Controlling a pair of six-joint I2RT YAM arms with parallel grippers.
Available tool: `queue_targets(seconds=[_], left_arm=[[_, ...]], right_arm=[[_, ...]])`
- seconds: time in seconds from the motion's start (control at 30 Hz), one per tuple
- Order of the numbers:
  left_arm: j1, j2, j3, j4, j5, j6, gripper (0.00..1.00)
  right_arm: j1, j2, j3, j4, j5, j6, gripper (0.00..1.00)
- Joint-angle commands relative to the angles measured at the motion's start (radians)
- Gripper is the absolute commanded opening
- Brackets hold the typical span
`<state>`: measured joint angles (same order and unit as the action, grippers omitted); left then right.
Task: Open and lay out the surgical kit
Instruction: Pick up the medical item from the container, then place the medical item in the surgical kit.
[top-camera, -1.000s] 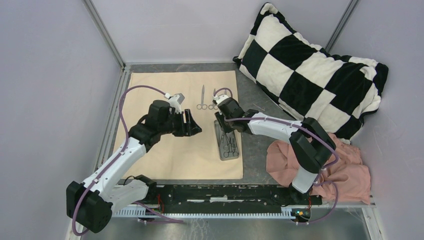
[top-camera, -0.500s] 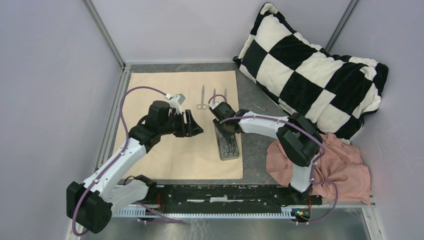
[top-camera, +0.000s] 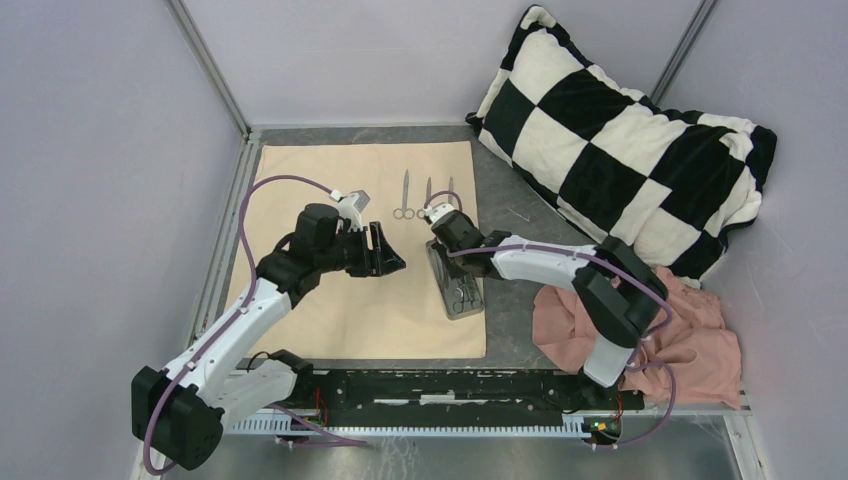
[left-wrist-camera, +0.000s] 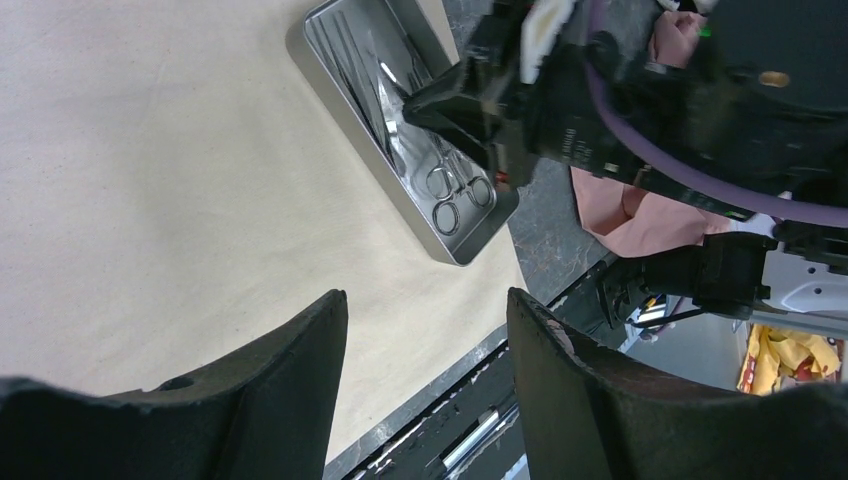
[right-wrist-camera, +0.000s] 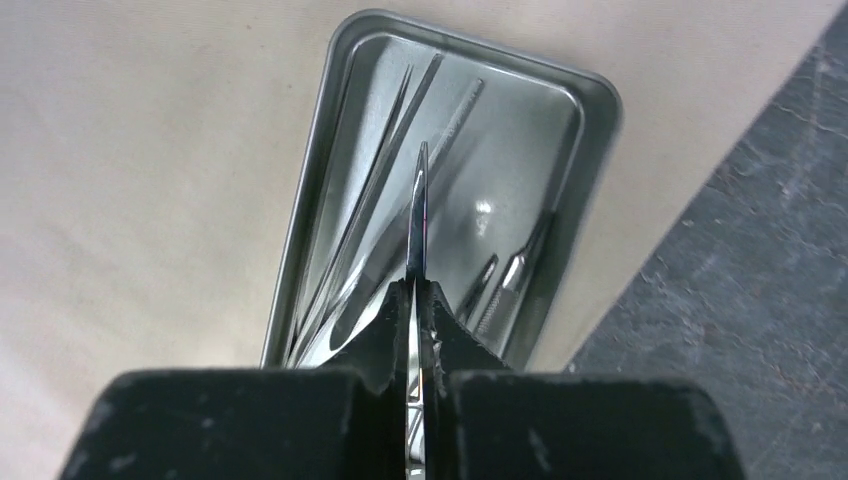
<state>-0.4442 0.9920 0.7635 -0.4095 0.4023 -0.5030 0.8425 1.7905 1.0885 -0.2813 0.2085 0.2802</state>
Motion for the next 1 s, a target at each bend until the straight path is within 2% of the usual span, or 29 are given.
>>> queue_targets(seconds=[0.0, 0.17, 0.3, 0.43, 0.53, 0.67, 0.73, 0.83, 0.97], left_arm=[[0.004, -0.007, 0.010, 0.013, 0.018, -0.002, 0.66], [0.004, 0.005, 0.002, 0.055, 0.045, -0.029, 0.66], [0.004, 0.015, -0.039, 0.171, 0.135, -0.088, 0.66], [0.004, 0.013, -0.126, 0.460, 0.303, -0.201, 0.66], [0.004, -0.013, -0.195, 0.709, 0.388, -0.278, 0.65], [0.003, -0.031, -0.257, 0.992, 0.449, -0.362, 0.63], [0.004, -0.031, -0.267, 1.097, 0.467, -0.403, 0.63], [0.004, -0.041, -0.276, 1.233, 0.478, -0.457, 0.63], [0.002, -0.063, -0.303, 1.386, 0.466, -0.527, 0.63]], right_arm=[[-0.015, -0.166, -0.084, 0.175, -0.008, -0.029, 0.00], [-0.055, -0.269, -0.203, 0.273, -0.097, -0.010, 0.00], [-0.084, -0.362, -0.317, 0.450, -0.205, -0.006, 0.00], [-0.122, -0.464, -0.402, 0.598, -0.370, 0.005, 0.00], [-0.157, -0.533, -0.435, 0.715, -0.547, 0.059, 0.00], [-0.160, -0.575, -0.434, 0.910, -0.787, 0.204, 0.00], [-0.159, -0.578, -0.440, 1.082, -0.871, 0.335, 0.00], [-0.154, -0.576, -0.430, 1.234, -0.931, 0.458, 0.00], [-0.127, -0.560, -0.386, 1.276, -0.969, 0.499, 0.00]])
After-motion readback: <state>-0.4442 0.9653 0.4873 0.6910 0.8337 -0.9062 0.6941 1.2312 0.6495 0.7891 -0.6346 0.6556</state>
